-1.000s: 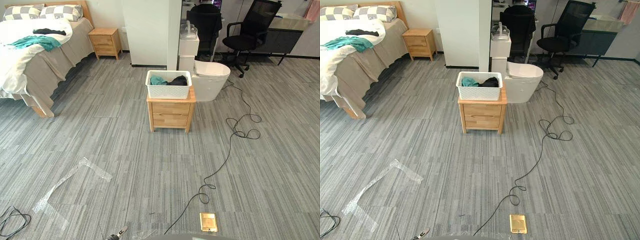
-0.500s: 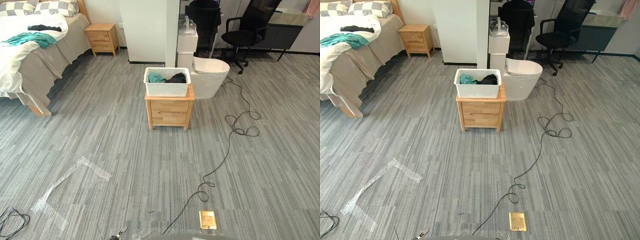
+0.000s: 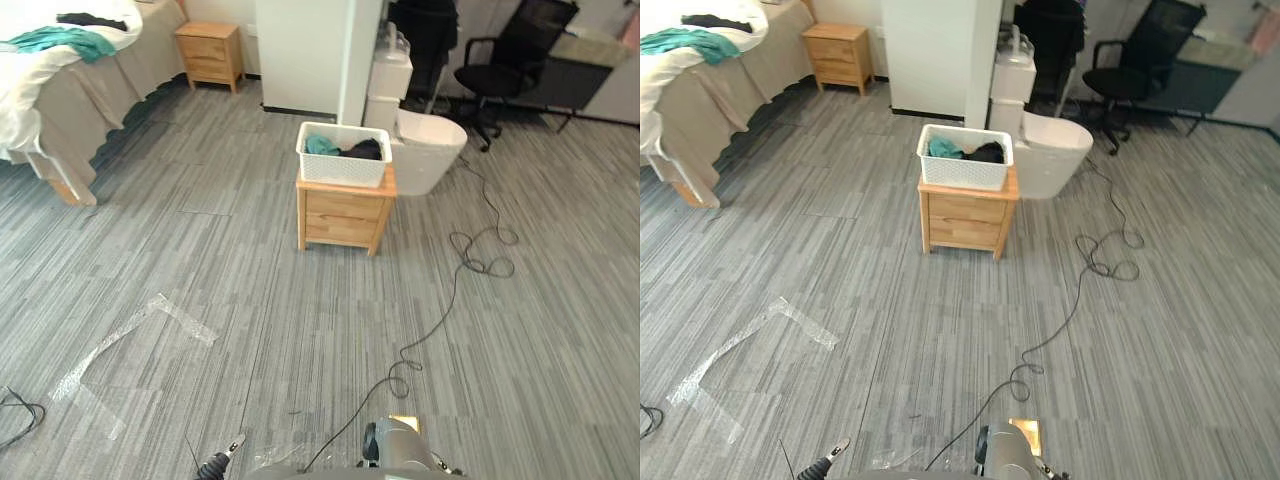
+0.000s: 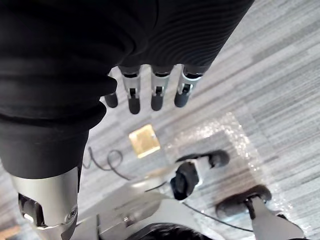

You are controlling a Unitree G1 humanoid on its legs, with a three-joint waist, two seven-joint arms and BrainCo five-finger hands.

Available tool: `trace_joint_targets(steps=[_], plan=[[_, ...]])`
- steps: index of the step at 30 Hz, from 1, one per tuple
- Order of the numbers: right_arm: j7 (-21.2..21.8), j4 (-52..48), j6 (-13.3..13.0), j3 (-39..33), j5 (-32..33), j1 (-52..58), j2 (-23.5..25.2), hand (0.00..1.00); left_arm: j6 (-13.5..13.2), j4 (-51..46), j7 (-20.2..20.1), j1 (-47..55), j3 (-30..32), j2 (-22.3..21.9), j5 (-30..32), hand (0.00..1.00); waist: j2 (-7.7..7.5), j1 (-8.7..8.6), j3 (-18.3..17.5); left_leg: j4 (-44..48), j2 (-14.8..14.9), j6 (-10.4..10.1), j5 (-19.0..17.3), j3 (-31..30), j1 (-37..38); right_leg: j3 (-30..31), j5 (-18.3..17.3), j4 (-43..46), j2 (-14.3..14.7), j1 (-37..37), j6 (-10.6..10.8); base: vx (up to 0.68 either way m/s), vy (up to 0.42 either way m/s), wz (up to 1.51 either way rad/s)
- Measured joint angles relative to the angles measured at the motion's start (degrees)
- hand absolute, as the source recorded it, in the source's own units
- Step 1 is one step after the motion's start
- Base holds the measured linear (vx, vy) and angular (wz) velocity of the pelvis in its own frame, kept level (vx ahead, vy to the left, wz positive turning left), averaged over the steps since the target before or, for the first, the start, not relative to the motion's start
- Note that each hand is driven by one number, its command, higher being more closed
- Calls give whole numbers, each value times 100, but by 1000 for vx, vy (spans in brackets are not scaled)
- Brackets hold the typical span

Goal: Pick up the laundry basket with both hands and put the clothes into the washing machine.

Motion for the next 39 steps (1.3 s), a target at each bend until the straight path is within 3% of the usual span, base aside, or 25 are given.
trace_joint_targets(steps=[4,7,8,9,10,11,12,13,14,17,19,21,22,23,24,25,26,27,28,30,32,34,36,37,39], plan=[[-8,145,30,-201,115,153,154,0,14,-2,-5,-248,-179,133,205,0,-163,-254,110,-232,-90,-127,-204,-238,198,-478,972,-4137,-58,107,225,365,-114,35],[-14,224,208,-515,201,403,340,0,33,-8,-22,-330,-206,34,370,0,60,-368,102,121,115,-87,-874,-491,440,254,1064,-3703,93,10,101,596,-210,48],[-7,215,221,-1025,239,563,266,0,17,8,-49,-223,-62,-258,456,0,407,-513,-100,962,527,-266,-1203,-626,361,235,1129,-3356,503,204,-309,893,-322,91],[-33,225,235,-1308,237,522,278,0,0,-73,-117,-297,194,-351,449,0,419,-521,-73,2451,634,-374,-1195,-457,-253,235,1339,-3221,617,323,-532,625,-223,75],[-50,203,238,-1364,206,488,261,0,14,-144,-135,-333,328,-458,443,0,484,-514,-76,3377,750,-568,-931,-403,-619,208,1386,-3247,723,482,-602,710,-369,6],[-32,117,241,-1302,216,564,77,0,11,-330,-148,-298,471,-677,350,0,760,-348,-49,5078,1222,-727,504,-230,-1208,238,1201,-3458,1144,1080,-785,591,-269,-38],[-64,121,234,-1192,208,556,-21,0,0,-334,-154,-266,468,-695,310,0,753,-207,-21,5580,1399,-679,835,-97,-1326,363,1098,-3539,1299,1307,-876,905,-345,-82],[-176,88,229,-798,235,415,-174,0,-24,-457,-151,-256,473,-668,237,0,810,-117,-38,6560,1617,-539,693,133,-1729,595,861,-3636,1495,1715,-1013,755,-196,-90],[-275,111,200,-519,310,112,-220,0,-69,-571,-153,-285,455,-596,183,0,640,-94,32,7034,1626,-459,468,244,-2219,788,724,-3793,1529,2123,-1055,866,-226,-77],[-362,200,223,10,430,-829,-407,0,-159,-896,-150,-362,453,-445,46,0,430,283,99,6059,1367,-620,-23,419,-3238,1187,556,-4065,1447,2728,-1057,633,-105,-76],[-359,89,-37,252,632,-1596,-447,0,-196,-879,-125,-342,498,-422,17,0,379,479,106,2442,1036,-863,207,604,-3400,1422,368,-4441,1295,3270,-880,620,50,-59],[-336,-354,-173,310,660,-1650,-445,0,-178,-863,-105,-179,756,-617,18,0,651,563,-3,607,1077,-1077,516,954,-3480,1574,98,-4738,1298,3738,-768,625,173,-34],[-294,-462,-209,318,653,-1624,-414,0,-173,-681,-41,-33,830,-654,27,0,723,573,-9,606,1046,-1086,487,1003,-3524,1668,-191,-4775,1258,4128,-733,670,263,-34],[-264,-446,-178,325,650,-1575,-392,0,-156,-578,5,67,830,-648,33,0,753,582,-42,714,1055,-1074,479,1028,-3474,1750,-368,-4709,1243,4310,-748,713,311,-28],[-257,-444,-179,340,648,-1400,-310,0,-118,-365,24,196,868,-626,37,0,661,552,-152,888,997,-739,1345,1080,-3392,1825,-745,-4174,1113,4359,-839,902,369,-15],[-259,-414,-178,409,646,-1194,-258,0,-80,-300,25,297,895,-528,90,0,429,545,-331,848,779,-472,1617,1131,-3295,1844,-886,-3113,927,3904,-644,903,359,-11],[-255,-330,-183,412,634,-1107,-225,0,-78,-295,23,341,891,-460,96,0,295,546,-400,787,678,-458,1625,1198,-3199,1879,-859,-2442,846,3624,-593,860,331,-7],[-239,-92,-185,394,590,-999,-188,0,-70,-240,21,371,827,-325,114,0,83,517,-391,715,500,-437,1612,1298,-2895,1823,-422,-1044,706,3083,171,675,254,15],[-234,162,-172,314,550,-925,-142,0,-53,-200,19,328,685,-198,144,0,-63,392,-309,799,305,-181,1385,1212,-2571,1779,425,116,578,2733,1260,658,228,36],[-209,277,-81,166,519,-694,-80,0,-43,-218,25,172,424,-115,196,0,-20,267,-224,835,191,-224,1035,1082,-2027,1347,443,1464,237,2149,1136,544,151,38],[-126,248,-63,-75,525,-598,-154,0,-52,-285,31,26,182,-122,194,0,120,258,-188,407,186,-250,914,1099,-1254,245,-158,1506,-548,1664,167,556,153,-2],[-130,226,-61,-244,535,-591,-132,0,-71,-402,31,-261,88,-134,180,0,137,195,-179,142,188,-331,822,1007,-886,-150,-463,154,-681,1497,183,435,42,31],[-140,226,-59,-408,585,-606,-85,0,-133,-518,26,-434,87,-228,77,0,139,118,-181,100,195,-414,733,853,-747,-37,-345,-1635,-540,1487,234,443,-94,48],[-142,223,-59,-480,628,-625,-50,0,-199,-561,24,-516,92,-255,36,0,116,111,-193,106,185,-531,641,783,-735,107,208,-2889,-412,1514,158,390,-173,41],[-182,215,-66,-666,716,-629,29,0,-201,-547,27,-535,149,-324,-33,0,13,121,-249,114,172,-666,526,694,-708,199,957,-3266,-366,1791,227,397,-263,23]])
